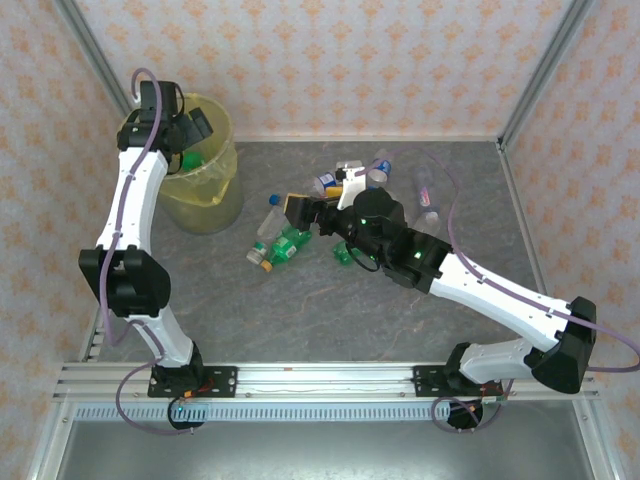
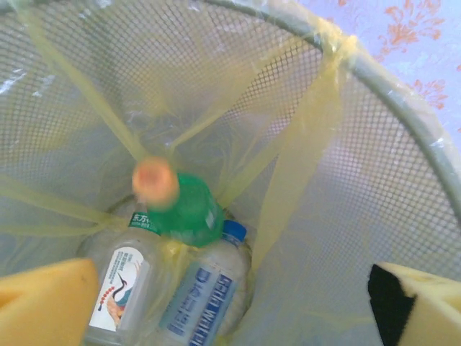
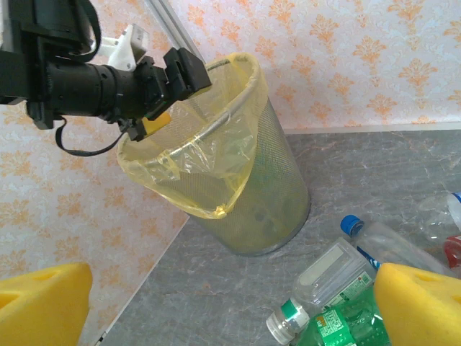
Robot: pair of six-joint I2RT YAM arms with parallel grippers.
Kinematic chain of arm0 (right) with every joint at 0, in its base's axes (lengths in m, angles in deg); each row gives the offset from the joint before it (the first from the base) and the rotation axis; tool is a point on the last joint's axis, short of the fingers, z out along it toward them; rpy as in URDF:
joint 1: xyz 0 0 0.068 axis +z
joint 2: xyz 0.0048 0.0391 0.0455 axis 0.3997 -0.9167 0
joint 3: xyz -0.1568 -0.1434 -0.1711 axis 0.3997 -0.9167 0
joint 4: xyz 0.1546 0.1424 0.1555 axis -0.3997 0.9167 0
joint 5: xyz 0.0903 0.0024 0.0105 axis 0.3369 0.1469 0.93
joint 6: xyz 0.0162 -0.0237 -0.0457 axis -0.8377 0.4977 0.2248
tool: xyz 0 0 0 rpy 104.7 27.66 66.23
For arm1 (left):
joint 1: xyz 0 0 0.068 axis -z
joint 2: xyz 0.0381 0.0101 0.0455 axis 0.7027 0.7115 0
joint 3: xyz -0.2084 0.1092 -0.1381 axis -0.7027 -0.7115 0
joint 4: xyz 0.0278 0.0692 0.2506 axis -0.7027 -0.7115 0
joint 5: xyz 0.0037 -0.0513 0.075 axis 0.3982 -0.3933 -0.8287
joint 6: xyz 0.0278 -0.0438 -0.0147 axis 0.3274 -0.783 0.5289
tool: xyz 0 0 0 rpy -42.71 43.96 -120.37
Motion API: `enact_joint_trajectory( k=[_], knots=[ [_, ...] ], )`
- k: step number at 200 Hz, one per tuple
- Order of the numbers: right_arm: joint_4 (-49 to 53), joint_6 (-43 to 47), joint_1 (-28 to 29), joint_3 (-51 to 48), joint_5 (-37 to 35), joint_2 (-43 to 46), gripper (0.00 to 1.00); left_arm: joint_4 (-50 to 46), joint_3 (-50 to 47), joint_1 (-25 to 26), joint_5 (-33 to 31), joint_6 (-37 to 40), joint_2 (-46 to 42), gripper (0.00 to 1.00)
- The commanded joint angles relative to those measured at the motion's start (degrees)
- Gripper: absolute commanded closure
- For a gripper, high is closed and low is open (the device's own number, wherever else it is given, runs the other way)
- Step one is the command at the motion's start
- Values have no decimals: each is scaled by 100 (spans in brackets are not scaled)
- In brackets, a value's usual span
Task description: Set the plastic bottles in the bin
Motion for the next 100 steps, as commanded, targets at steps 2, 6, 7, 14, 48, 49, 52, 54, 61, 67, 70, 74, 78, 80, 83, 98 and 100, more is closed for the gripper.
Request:
enact_joint_trajectory(
  k=[2, 6, 7, 14, 48, 49, 52, 54, 61, 67, 70, 74, 78, 80, 83, 98, 100],
  knots=[
    [-22, -67, 28, 78, -148, 20, 0, -81, 93, 1, 31, -15, -463, 1],
    [-11, -69, 23, 89, -150, 13, 0, -79, 85, 21, 26, -14, -495, 1],
    [-11, -72, 26, 91, -154, 12, 0, -75, 84, 31, 25, -15, -506, 1],
    [-2, -71, 28, 102, -170, -4, 0, -58, 71, 89, -14, -2, -590, 1],
    [7, -221, 18, 68, -554, -15, 0, 187, -201, 584, -698, 222, -1054, 1],
    [7, -222, 19, 67, -571, -15, 0, 195, -204, 607, -711, 226, -1067, 1],
    [6, -249, 18, 51, -619, -9, 0, 218, -251, 660, -778, 254, -1111, 1],
    [6, -255, 19, 47, -644, -11, 0, 237, -286, 703, -825, 272, -1142, 1],
    [7, -302, 4, 12, -757, 4, 0, 310, -405, 831, -926, 300, -1253, 1],
    [7, -335, 2, -18, -813, 23, 0, 393, -526, 936, -952, 337, -1356, 1],
    [7, -345, -9, -36, -827, 27, 0, 429, -587, 992, -974, 336, -1405, 1],
    [7, -362, -22, -63, -846, 41, 0, 466, -663, 1059, -981, 345, -1467, 1],
    [19, -392, -41, -88, -870, 53, 0, 497, -748, 1117, -1000, 346, -1528, 1],
    [29, -413, -46, -96, -887, 55, 0, 511, -786, 1151, -1021, 345, -1557, 1],
    [39, -441, -57, -104, -910, 63, 0, 527, -848, 1201, -1041, 353, -1591, 1],
    [111, -621, -154, -186, -1005, 117, 0, 647, -1191, 1420, -1066, 362, -1824, 1],
    [118, -649, -171, -212, -1015, 130, 0, 667, -1238, 1451, -1066, 362, -1857, 1]
  ],
)
